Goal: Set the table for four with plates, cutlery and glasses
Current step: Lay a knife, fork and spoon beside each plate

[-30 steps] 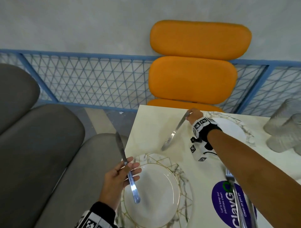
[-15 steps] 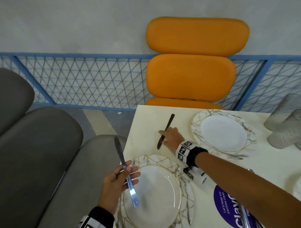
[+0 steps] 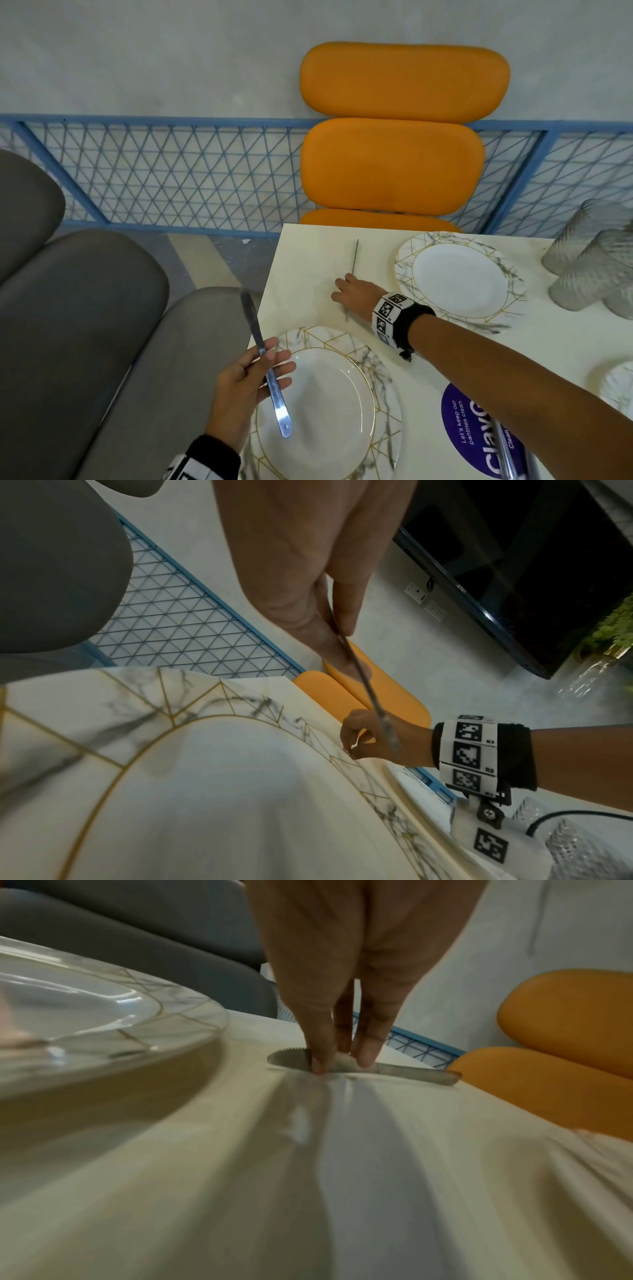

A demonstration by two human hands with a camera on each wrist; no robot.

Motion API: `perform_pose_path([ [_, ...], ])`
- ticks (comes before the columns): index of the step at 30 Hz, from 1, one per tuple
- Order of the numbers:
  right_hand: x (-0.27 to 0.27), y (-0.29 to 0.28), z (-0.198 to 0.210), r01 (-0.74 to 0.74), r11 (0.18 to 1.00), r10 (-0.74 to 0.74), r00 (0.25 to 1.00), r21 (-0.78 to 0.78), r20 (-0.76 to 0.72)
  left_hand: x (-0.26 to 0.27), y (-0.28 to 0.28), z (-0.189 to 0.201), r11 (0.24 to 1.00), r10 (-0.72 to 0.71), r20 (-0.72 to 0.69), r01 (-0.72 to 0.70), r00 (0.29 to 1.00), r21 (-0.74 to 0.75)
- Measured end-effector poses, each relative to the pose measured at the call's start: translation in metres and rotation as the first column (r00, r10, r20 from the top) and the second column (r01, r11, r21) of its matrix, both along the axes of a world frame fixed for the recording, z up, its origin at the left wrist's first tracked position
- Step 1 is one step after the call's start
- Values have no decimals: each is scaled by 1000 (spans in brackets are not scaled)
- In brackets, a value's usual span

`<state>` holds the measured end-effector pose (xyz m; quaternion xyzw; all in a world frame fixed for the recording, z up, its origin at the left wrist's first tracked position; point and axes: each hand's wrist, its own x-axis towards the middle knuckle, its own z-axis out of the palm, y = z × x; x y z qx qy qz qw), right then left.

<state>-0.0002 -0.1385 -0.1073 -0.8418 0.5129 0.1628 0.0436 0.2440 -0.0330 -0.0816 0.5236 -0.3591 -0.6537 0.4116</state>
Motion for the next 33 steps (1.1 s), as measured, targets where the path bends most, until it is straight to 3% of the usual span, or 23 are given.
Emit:
perform_pose_path([
  [4, -17, 15, -12, 171, 985, -167, 979, -26, 115, 2, 0, 0, 1000, -3, 9, 3, 1000, -6],
  [6, -22, 19, -12, 205, 964, -172, 966, -168, 193, 2, 0, 0, 1000, 1, 10, -1, 1000, -10],
  [8, -25, 21, -17, 196, 947, -156, 973, -256, 168, 0, -1, -1, 1000, 8, 11, -7, 1000, -8],
  [14, -30, 35, -31, 224, 958, -228, 974, -177, -1, -5, -4, -3, 1000, -14, 20, 14, 1000, 3],
  [20, -47, 20, -30, 382, 916, -381, 924, -123, 31, -9, -2, -4, 1000, -17, 34, 17, 999, -22],
  [33, -50, 10, -23, 453, 884, -455, 890, -117, 11, -7, -5, -6, 999, -34, 33, 34, 999, 8],
])
